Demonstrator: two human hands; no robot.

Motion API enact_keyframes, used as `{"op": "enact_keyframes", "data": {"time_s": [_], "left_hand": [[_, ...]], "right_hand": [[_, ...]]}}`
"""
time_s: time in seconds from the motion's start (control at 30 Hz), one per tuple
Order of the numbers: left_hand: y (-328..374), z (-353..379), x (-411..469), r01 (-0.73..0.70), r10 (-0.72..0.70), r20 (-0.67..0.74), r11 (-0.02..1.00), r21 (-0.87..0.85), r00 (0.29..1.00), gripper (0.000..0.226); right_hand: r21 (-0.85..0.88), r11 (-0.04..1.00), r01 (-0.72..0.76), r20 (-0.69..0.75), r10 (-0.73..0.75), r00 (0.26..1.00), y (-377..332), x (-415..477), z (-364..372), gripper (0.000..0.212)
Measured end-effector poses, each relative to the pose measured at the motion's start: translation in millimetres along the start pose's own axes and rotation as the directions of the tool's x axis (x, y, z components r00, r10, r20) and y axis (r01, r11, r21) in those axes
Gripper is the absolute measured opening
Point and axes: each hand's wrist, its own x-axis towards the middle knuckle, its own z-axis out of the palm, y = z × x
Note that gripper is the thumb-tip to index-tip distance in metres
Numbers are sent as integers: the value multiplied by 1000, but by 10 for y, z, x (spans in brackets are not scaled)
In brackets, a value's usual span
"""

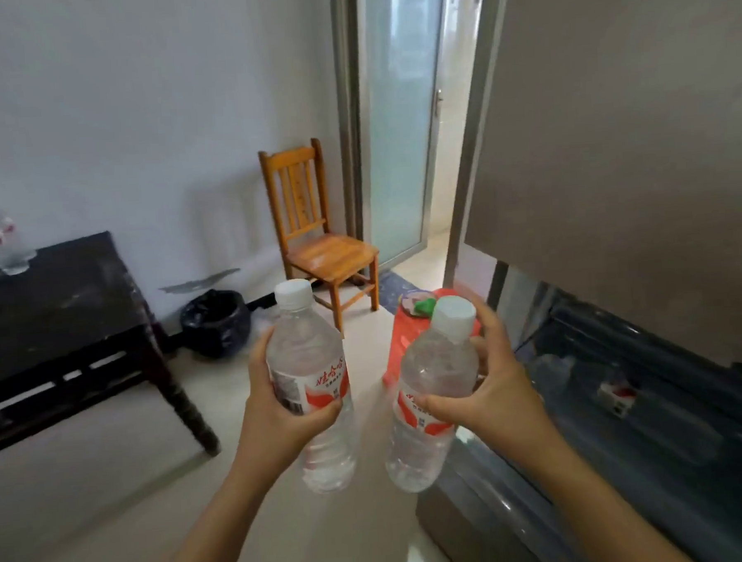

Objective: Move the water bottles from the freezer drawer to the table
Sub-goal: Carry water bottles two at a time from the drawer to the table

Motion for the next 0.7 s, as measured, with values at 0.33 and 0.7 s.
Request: {"op": "enact_keyframes", "data": {"time_s": [0.33,0.7], "left_hand": [[-374,-1169,-758,254,-190,-305,949,186,933,105],[-662,-2856,-1589,345,-267,-377,925,156,887,112]], "right_hand": [[-208,978,12,276,47,960,163,18,1206,93],[-289,945,154,437,-13,900,-424,-350,2745,94]]}}
